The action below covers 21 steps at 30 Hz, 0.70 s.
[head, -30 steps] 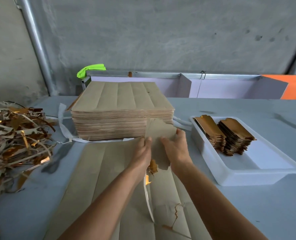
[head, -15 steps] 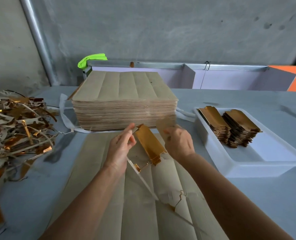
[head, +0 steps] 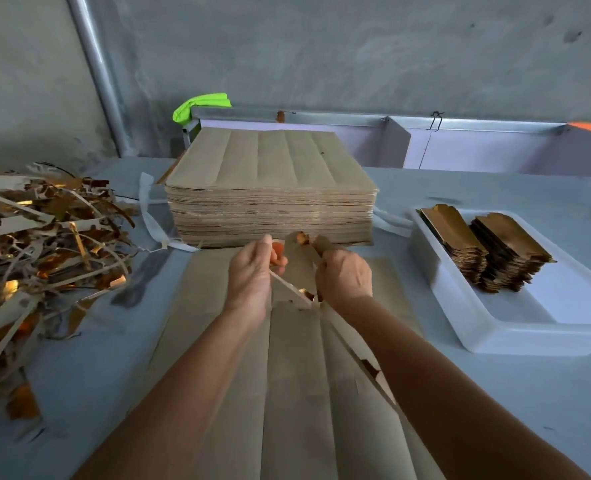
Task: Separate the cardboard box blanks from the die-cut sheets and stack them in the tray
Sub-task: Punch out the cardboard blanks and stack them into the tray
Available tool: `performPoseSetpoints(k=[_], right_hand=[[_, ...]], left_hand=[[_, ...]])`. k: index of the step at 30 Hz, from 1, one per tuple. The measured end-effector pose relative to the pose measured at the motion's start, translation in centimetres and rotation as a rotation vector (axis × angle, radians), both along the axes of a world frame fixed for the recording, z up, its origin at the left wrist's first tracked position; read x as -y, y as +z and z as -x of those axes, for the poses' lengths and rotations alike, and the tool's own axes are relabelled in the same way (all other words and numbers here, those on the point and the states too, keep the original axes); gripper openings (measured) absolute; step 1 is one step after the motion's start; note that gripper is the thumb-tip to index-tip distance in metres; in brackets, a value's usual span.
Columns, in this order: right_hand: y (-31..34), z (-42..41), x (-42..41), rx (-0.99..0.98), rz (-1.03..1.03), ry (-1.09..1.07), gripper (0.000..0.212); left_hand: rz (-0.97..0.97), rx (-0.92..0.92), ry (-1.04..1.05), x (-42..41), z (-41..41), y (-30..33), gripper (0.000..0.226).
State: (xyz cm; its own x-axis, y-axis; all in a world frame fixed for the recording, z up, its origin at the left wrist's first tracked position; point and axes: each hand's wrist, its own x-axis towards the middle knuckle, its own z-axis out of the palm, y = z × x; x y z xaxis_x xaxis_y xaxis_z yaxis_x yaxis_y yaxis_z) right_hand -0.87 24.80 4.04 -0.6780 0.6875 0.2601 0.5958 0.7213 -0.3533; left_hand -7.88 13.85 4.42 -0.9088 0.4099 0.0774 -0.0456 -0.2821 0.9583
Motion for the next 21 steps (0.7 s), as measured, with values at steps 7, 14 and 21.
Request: performPoseSetpoints(k=[7, 14, 21], right_hand=[[2.6, -3.5, -1.5, -0.628, 0.831, -0.056, 0.018], [2.7, -4.1, -1.2, -0.64, 0.702, 0.118, 0.026], [2.2, -4.6, -1.8, -0.51, 0.536, 0.231, 0.015]], left_hand=[[0.215, -0.233, 0.088, -0.3, 1.2, 0.2, 0.04], [0.432, -0.295, 0.086, -2.1, 0.1, 0.6, 0.076], [0.642, -0.698, -0.111, -2.7, 1.6, 4.2, 0.036]])
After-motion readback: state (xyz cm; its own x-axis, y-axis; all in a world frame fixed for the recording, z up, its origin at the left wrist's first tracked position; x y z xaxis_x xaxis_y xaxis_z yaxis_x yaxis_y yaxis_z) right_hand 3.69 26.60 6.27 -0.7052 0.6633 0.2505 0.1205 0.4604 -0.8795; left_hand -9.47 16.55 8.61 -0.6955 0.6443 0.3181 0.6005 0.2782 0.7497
